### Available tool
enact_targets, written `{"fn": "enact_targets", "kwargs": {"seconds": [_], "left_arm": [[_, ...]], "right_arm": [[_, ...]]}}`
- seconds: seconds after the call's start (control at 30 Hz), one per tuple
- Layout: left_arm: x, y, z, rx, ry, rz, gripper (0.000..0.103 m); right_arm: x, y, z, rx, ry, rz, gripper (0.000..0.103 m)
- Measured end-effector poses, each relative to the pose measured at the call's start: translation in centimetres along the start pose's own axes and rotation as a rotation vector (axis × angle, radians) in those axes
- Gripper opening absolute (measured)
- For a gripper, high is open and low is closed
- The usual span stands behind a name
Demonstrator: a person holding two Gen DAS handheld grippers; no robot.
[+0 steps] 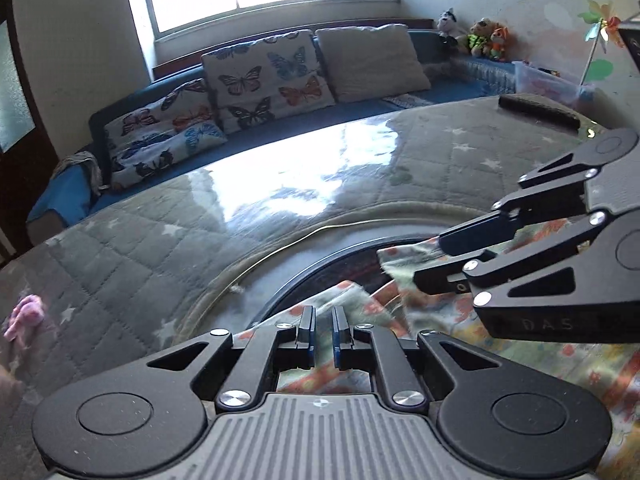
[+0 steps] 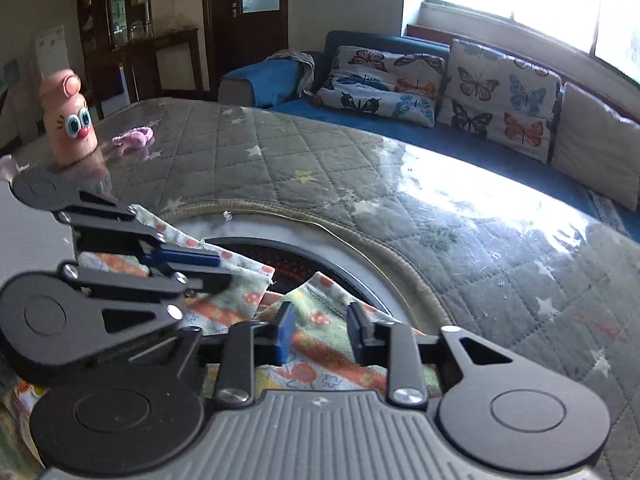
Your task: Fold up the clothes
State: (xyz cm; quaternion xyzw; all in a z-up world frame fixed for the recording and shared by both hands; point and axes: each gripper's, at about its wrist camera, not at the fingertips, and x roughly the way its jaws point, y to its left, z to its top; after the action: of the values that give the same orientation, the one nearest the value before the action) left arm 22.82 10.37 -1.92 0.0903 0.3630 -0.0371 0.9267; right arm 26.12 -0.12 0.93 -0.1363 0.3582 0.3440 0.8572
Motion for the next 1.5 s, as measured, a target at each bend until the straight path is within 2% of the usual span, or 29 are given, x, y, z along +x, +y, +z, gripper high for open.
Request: {"fn": "enact_targets", "kwargs": {"seconds": [0.13, 0.3, 0.37, 0.47, 0.53, 0.57, 0.63, 0.67, 0.8, 1.03, 1.17, 1.3, 1.4, 1.5], "left_arm": [[0.3, 0.3, 0.2, -0.019, -0.014, -0.02, 0.01], [0.0, 1.3, 0.1, -0.038, -0.029, -0.032, 0.011], [0.3, 1.3, 0.1, -0.042, -0.023, -0.042, 0.021], [0.5, 1.3, 0.1, -0.047, -0.029, -0.056, 0.022], [0.7, 1.3, 0.2, -0.049, -0.03, -0.066, 0.021], [0.8, 1.3, 0.3, -0.049, -0.031, -0.077, 0.017], [0.8, 1.3, 0.3, -0.048, -0.037, -0.099, 0.01], [0.8, 1.3, 0.2, -0.047, -0.041, -0.102, 0.009], [0.8, 1.1, 0.2, -0.053, -0.055, -0.106, 0.004], [1.0, 1.8, 0.1, -0.105, -0.071, -0.146, 0.002], [0.9, 2.7, 0.2, -0.162, -0.066, -0.165, 0.002], [0.0, 3.7, 0.2, -0.179, -0.068, -0.134, 0.003], [-1.1, 3.6, 0.5, -0.165, -0.089, -0.134, 0.003], [-2.2, 2.5, 0.9, -0.139, -0.111, -0.163, 0.003]], "right_arm": [[0.7, -1.1, 0.8, 0.027, 0.002, -0.002, 0.026], [1.7, -1.1, 1.3, -0.006, 0.014, 0.026, 0.026], [2.0, -1.0, 1.4, -0.014, 0.019, 0.033, 0.026], [2.7, -0.9, 1.5, -0.024, 0.026, 0.044, 0.026], [2.9, -0.9, 1.6, -0.023, 0.022, 0.055, 0.026], [3.0, -0.9, 1.6, -0.024, 0.02, 0.059, 0.024], [3.0, -0.9, 1.6, -0.029, 0.016, 0.064, 0.019], [2.9, -1.0, 1.6, -0.027, 0.014, 0.066, 0.01], [2.3, -1.2, 1.7, -0.005, -0.007, 0.073, 0.006], [0.4, -1.7, 2.5, 0.044, -0.097, 0.131, 0.005], [1.9, -1.8, 2.5, 0.057, -0.056, 0.151, 0.005], [3.0, -2.2, 2.1, 0.073, -0.016, 0.161, 0.006], [2.1, -2.5, 1.9, 0.092, -0.029, 0.191, 0.008], [0.4, -3.1, 2.2, 0.105, -0.062, 0.179, 0.01]]}}
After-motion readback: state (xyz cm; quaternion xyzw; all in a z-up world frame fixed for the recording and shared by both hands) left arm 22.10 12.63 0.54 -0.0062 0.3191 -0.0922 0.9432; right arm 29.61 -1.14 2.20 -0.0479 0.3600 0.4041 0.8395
